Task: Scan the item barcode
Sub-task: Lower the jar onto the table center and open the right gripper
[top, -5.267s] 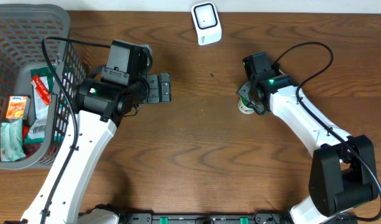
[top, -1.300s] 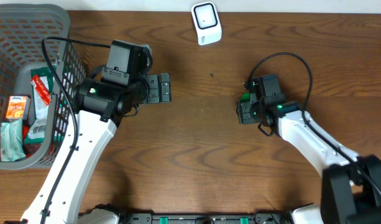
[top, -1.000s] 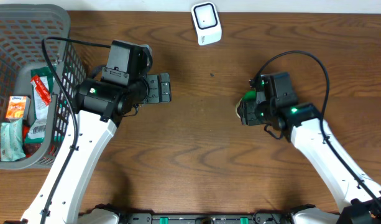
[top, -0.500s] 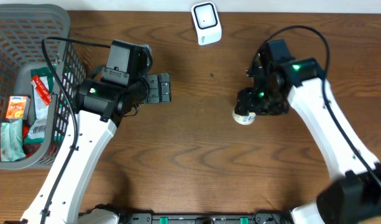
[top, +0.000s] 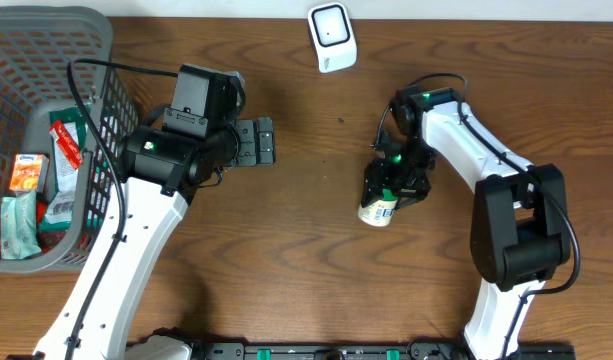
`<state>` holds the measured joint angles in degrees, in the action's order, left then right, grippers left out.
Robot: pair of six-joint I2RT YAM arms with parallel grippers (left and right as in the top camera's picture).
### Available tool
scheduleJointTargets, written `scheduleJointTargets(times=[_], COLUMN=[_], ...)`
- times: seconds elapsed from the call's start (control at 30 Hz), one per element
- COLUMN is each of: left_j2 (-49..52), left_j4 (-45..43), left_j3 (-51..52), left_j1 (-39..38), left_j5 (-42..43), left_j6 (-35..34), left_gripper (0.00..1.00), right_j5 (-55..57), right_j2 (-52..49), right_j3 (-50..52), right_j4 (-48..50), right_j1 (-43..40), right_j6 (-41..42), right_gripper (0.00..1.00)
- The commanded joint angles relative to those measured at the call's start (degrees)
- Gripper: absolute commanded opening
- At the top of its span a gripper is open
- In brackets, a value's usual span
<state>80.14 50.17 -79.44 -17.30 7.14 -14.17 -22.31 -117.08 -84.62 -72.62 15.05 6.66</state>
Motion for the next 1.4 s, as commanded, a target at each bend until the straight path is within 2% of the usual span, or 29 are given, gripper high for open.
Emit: scheduleJointTargets(times=[0.0,0.37,0.57,0.6,0.67,1.03,1.37], left_j2=[-0.5,-0.5,-0.5,-0.5,-0.5,-0.5,-0.5], left_j4=[0.2,0.2,0.2,0.2,0.2,0.2,0.2], left_j3=[-0.8,-0.8,-0.8,-0.8,-0.8,-0.8,-0.8], left_j1=[0.2,0.2,0.2,0.2,0.2,0.2,0.2], left_j5=[-0.3,-0.3,-0.3,-0.3,-0.3,-0.3,-0.3], left_j6=[-0.1,-0.1,-0.1,-0.1,-0.1,-0.1,-0.1], left_gripper=[0.96,0.96,0.96,0.96,0.96,0.96,0.96], right_j5=[5.3,7.5,7.5,7.5,7.5,8.0,7.2], right_j2=[-1.0,-1.0,-1.0,-1.0,-1.0,-0.6,-0.5], right_j3=[-0.8,-0.6,-0.6,-0.6,-0.6,-3.3,-17.0], right_j4=[1.1,6.0,6.7,6.7,7.0,7.9,0.3], right_j1=[-0.5,0.9,0.9,0.9,0.9,0.0,-0.8], right_j6=[-1.6,-2.8,-1.6,-1.6,-1.6,-1.6,-1.6], right_gripper=[0.58,0.61,0.76,0.81,0.99,0.99,0.99])
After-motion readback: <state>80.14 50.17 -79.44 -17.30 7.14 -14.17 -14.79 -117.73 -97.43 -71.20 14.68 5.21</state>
